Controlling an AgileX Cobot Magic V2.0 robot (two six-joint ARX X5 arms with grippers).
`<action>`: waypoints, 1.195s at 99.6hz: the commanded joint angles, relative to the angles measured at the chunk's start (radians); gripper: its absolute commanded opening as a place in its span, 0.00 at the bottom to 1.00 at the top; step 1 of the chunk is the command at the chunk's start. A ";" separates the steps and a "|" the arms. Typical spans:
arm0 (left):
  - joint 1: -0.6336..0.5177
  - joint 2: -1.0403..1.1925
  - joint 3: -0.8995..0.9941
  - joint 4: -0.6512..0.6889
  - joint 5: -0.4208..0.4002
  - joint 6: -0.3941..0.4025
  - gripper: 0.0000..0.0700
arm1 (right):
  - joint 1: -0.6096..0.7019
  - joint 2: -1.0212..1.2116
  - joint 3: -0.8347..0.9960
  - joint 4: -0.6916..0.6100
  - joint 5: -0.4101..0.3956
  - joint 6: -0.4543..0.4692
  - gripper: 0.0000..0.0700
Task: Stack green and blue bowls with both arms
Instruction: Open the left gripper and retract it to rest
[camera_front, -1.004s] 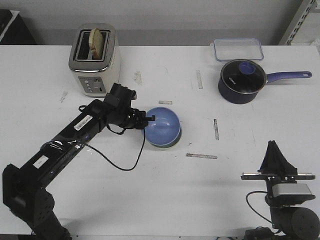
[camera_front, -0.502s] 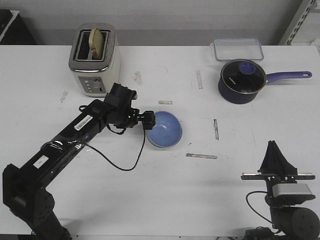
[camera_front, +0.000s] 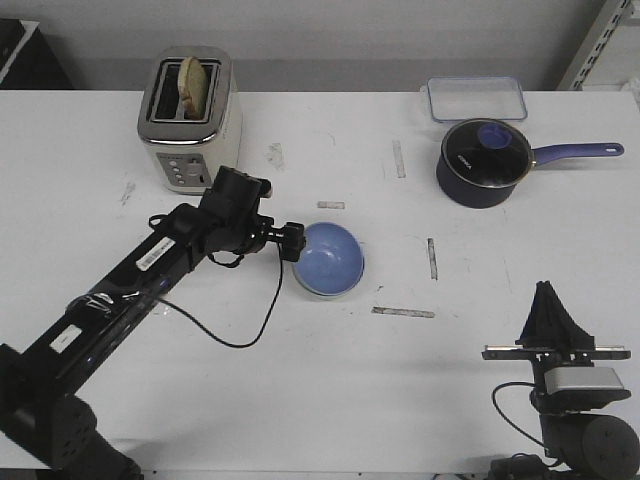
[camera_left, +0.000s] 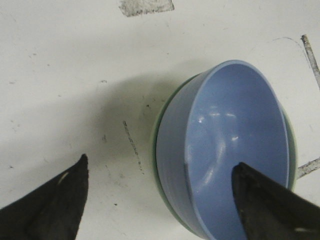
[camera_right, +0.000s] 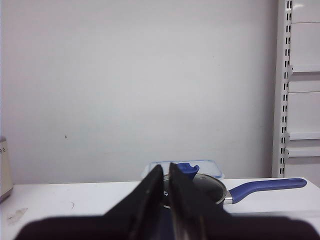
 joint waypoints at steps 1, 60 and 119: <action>-0.002 -0.027 -0.025 0.041 -0.036 0.043 0.58 | 0.001 -0.002 0.003 0.010 0.003 -0.005 0.01; 0.155 -0.489 -0.628 0.559 -0.175 0.087 0.09 | 0.001 -0.002 0.003 0.010 0.003 -0.005 0.01; 0.329 -1.046 -1.152 0.786 -0.212 0.247 0.00 | 0.001 -0.002 0.003 0.010 0.003 -0.005 0.01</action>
